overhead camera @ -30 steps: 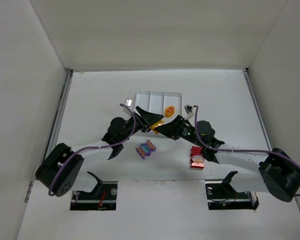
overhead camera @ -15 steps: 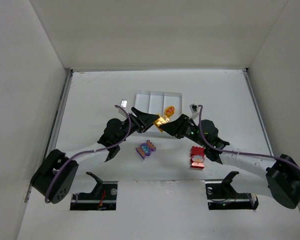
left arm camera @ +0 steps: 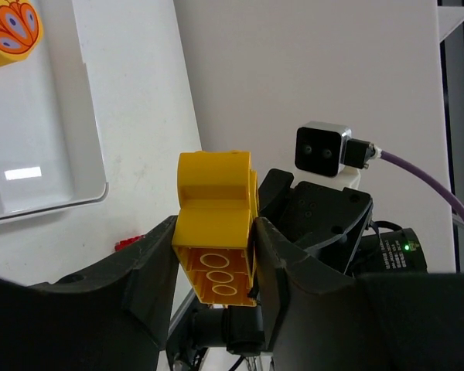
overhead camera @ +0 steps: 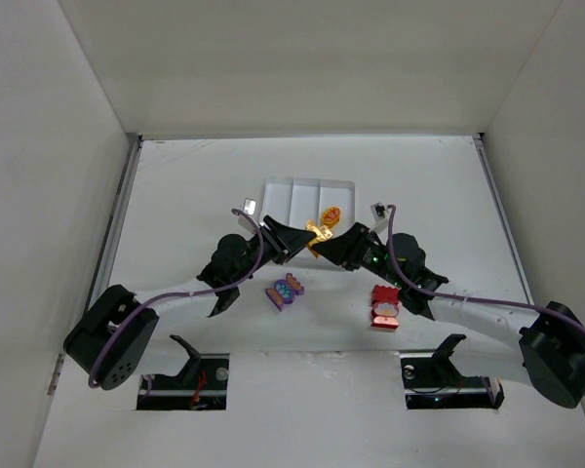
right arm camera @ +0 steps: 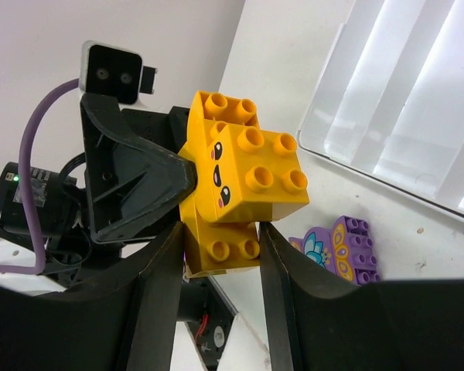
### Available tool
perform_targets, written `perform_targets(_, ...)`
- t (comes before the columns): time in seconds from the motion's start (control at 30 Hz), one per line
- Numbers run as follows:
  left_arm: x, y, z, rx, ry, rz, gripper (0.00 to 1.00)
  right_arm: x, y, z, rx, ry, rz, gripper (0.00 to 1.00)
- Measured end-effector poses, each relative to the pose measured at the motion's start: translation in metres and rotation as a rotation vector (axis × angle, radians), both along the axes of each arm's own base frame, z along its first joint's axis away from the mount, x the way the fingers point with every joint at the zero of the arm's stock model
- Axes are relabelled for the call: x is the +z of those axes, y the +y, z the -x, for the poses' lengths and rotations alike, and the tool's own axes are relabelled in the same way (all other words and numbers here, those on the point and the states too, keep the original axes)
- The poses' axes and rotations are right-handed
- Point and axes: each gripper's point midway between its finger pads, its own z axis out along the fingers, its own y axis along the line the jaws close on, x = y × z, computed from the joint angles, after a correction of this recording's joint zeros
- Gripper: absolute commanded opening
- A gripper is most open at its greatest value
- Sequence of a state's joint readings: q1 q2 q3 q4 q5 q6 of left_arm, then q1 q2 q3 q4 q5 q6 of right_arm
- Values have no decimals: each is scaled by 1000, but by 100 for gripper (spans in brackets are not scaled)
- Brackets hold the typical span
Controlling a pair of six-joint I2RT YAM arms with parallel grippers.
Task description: Sort the legos into containers by color
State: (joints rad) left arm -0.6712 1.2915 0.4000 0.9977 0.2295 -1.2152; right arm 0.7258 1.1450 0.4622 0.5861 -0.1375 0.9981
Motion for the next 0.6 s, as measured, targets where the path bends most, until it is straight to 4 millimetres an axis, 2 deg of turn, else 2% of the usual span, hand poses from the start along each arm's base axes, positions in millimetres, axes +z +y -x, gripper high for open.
perform_targets(0.17,1,0,-2,12,-6,0,25,-1,0,0,-2,5,0,33)
perform_targets(0.33,1,0,-3,23,-8,0,25,-1,0,0,-3,10,-4,33)
perform_targets(0.4,1,0,-3,24,-8,0,23,-1,0,0,-3,12,-5,35)
perform_targets(0.43,1,-1,-3,25,-9,-1,19,-1,0,0,-3,13,-5,40)
perform_targets(0.53,1,-1,-3,32,-14,-5,12,-1,0,0,-4,20,-10,67)
perform_targets(0.6,0,0,-4,37,-24,-14,10,-2,0,1,-3,21,-8,75)
